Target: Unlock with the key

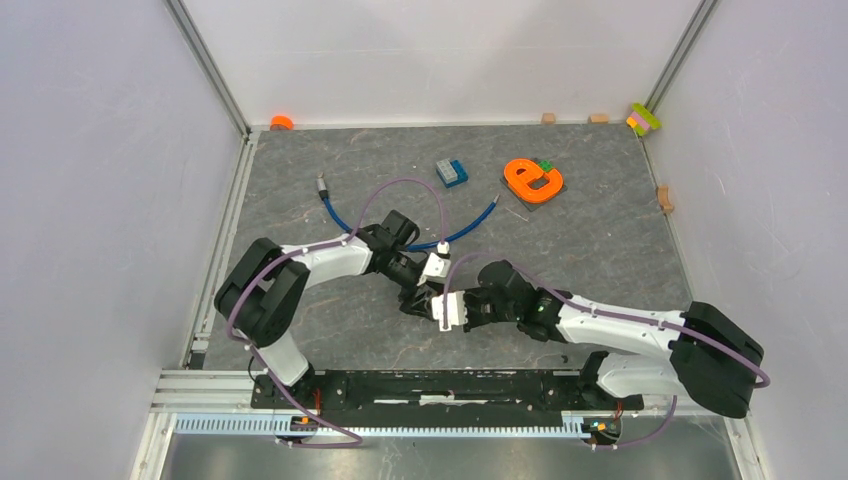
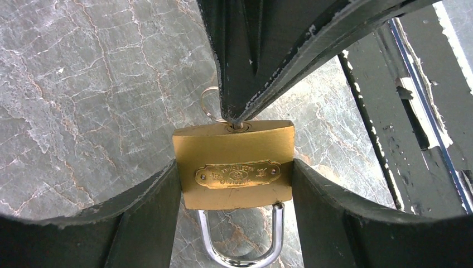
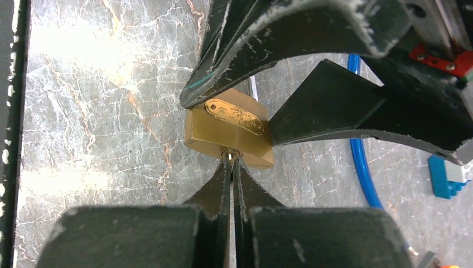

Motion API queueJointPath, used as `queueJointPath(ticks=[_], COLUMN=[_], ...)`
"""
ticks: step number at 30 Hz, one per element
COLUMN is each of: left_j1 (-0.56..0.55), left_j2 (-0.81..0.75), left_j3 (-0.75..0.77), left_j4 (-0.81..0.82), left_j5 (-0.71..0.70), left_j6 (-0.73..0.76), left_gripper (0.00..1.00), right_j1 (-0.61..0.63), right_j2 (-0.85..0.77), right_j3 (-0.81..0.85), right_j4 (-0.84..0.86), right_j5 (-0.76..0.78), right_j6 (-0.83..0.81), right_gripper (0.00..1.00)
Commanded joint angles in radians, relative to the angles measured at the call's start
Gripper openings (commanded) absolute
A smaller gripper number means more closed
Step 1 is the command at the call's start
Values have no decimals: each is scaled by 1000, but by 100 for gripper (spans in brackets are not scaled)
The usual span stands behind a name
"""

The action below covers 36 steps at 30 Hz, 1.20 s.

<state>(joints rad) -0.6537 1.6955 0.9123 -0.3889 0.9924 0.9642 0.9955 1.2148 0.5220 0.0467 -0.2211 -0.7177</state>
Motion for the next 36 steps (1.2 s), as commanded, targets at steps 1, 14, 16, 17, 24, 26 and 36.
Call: queueJointPath(ticks=[1, 14, 16, 17, 24, 26, 36], left_j1=[-18, -18, -18, -18, -18, -18, -18], left_j2=[-70, -128, -131, -134, -140, -135, -123], left_j3=[-11, -125, -136, -138, -136, -129, -119], left_j4=[137, 444, 470, 478, 490, 469, 444], left_j5=[90, -59, -83, -96, -89, -80, -64], left_j6=[-99, -290, -303, -307, -326, -316, -296], left_gripper=[2, 2, 2, 2, 2, 2, 2], right_j1=[-44, -218, -243, -257, -287, -287, -288], right_j2=[-9, 16, 31, 41, 65, 46, -47], right_j3=[66, 48, 50, 51, 57, 56, 62], right_j4=[133, 199, 208, 212, 201, 194, 88], right_j5=[-82, -277, -307, -320, -327, -324, -346], right_j6=[96, 328, 362, 382, 373, 341, 138], right_gripper=[0, 0, 0, 0, 0, 0, 44])
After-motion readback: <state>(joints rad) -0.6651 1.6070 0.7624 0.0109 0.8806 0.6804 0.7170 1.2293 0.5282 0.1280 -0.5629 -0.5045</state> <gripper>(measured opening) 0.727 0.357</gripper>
